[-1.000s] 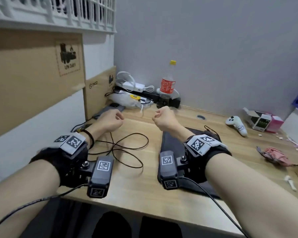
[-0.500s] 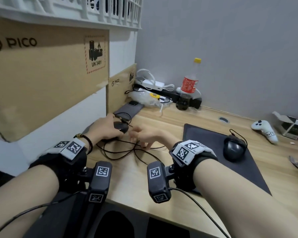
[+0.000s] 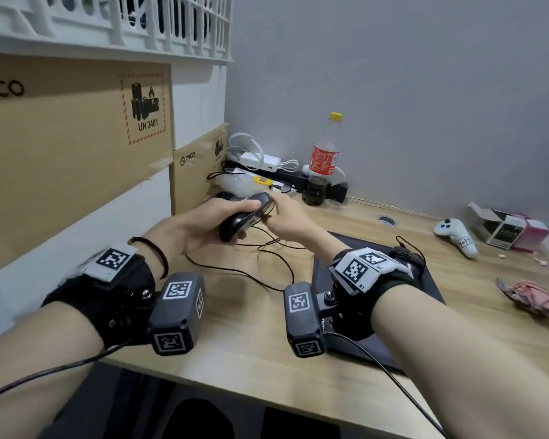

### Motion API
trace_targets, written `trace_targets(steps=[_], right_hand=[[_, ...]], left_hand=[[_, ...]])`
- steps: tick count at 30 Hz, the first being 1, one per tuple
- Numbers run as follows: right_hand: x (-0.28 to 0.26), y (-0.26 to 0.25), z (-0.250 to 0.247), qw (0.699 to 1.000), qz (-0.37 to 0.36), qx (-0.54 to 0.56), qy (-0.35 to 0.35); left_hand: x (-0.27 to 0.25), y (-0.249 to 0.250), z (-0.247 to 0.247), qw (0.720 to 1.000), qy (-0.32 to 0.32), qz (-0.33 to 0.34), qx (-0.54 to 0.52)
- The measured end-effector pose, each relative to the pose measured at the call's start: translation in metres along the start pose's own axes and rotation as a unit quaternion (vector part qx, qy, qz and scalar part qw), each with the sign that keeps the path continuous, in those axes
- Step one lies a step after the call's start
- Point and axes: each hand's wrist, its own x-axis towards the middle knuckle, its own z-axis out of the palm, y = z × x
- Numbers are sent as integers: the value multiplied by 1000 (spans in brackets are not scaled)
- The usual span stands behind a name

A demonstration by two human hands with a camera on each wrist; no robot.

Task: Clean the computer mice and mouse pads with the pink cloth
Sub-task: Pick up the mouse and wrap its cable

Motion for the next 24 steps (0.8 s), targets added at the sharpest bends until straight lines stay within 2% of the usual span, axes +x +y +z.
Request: trace_targets(steps=[2, 5, 8, 11, 14, 16, 19, 22, 24], right_hand=[[-6, -1, -9, 996, 17, 81, 27], [-13, 2, -21, 974, 63, 212, 56], [-17, 7, -24, 970, 85, 219, 61], [-14, 17, -22, 962, 114, 224, 107], [-13, 25, -25, 954, 139, 237, 120], [-18, 23, -27, 965, 107, 231, 59], [-28, 7, -26, 976, 50, 201, -65], [-35, -8, -29, 979, 25, 120, -161], [-37, -9, -34, 978, 20, 71, -195]], left_hand=[[-2, 5, 4, 998, -39, -11, -37], [-7, 11, 12, 996, -73, -37, -41], [-8, 19, 23, 997, -54, -39, -34], [-12, 24, 32, 998, -36, -5, -42], [-16, 29, 37, 991, -80, 75, -73], [-17, 35, 41, 984, -82, 122, -102], [-10, 45, 52, 980, -9, 153, -129], [-2, 47, 58, 979, 59, 165, -100], [-2, 46, 60, 982, 64, 168, -66]])
